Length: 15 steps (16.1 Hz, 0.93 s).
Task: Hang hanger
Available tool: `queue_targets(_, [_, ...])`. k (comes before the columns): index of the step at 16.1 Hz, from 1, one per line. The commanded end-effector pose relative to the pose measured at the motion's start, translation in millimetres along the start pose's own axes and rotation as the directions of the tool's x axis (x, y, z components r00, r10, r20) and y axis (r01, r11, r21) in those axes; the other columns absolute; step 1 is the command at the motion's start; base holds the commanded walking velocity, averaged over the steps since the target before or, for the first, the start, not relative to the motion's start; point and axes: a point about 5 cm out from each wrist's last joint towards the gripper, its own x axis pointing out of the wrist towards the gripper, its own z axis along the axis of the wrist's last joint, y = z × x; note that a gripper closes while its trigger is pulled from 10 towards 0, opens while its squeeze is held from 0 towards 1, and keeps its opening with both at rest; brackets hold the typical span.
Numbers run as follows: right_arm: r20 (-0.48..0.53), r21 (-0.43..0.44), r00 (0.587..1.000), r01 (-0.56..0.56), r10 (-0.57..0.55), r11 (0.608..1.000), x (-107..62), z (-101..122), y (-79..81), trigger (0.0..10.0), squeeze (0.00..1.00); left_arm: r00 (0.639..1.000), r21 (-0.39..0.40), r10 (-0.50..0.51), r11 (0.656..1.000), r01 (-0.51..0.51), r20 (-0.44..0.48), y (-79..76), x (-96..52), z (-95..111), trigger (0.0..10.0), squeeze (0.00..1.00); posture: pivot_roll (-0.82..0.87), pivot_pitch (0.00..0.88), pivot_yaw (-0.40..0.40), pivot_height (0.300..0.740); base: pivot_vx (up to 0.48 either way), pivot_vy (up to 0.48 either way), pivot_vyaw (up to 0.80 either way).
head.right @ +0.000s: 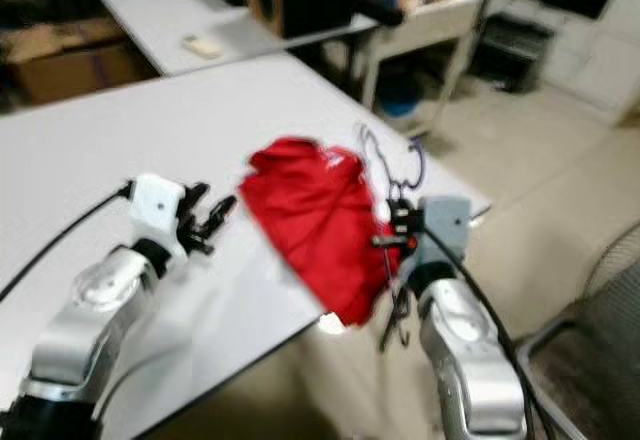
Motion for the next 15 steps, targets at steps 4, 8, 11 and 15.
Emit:
queue_targets(4, [0.001,-0.021,1.0,0.004,-0.004,1.0,-1.3,2,-3.2,10.0,0.0,0.999,-0.038,0.038,0.999,-0.037,0.005,-0.7,-0.1,0,10.0,0.0,-0.1,0.0,-0.011,0.74,0.0,-0.12,0.0])
queue_targets(8, [0.006,-0.082,0.998,0.064,-0.063,0.995,1.3,10,-27.0,10.0,0.0,0.997,-0.015,0.049,0.999,-0.05,-0.052,2.2,17.0,-9,10.0,0.0,-0.12,0.0,-0.006,0.74,0.0,0.0,0.0])
queue_targets(11, [-0.005,-0.113,0.995,0.098,-0.099,0.989,-0.6,13,-41.9,10.0,0.0,0.996,0.003,-0.041,0.999,0.041,-0.077,-8.9,32.6,-12,10.0,0.0,-0.14,0.0,0.002,0.74,0.0,0.0,0.0])
queue_targets(15, [-0.156,-0.151,0.987,-0.067,0.043,0.986,-1.5,5,-48.3,10.0,0.0,0.998,-0.007,-0.008,1.0,0.008,-0.063,-1.3,38.1,-10,10.0,0.0,-0.17,0.0,0.017,0.74,0.0,0.0,0.0])
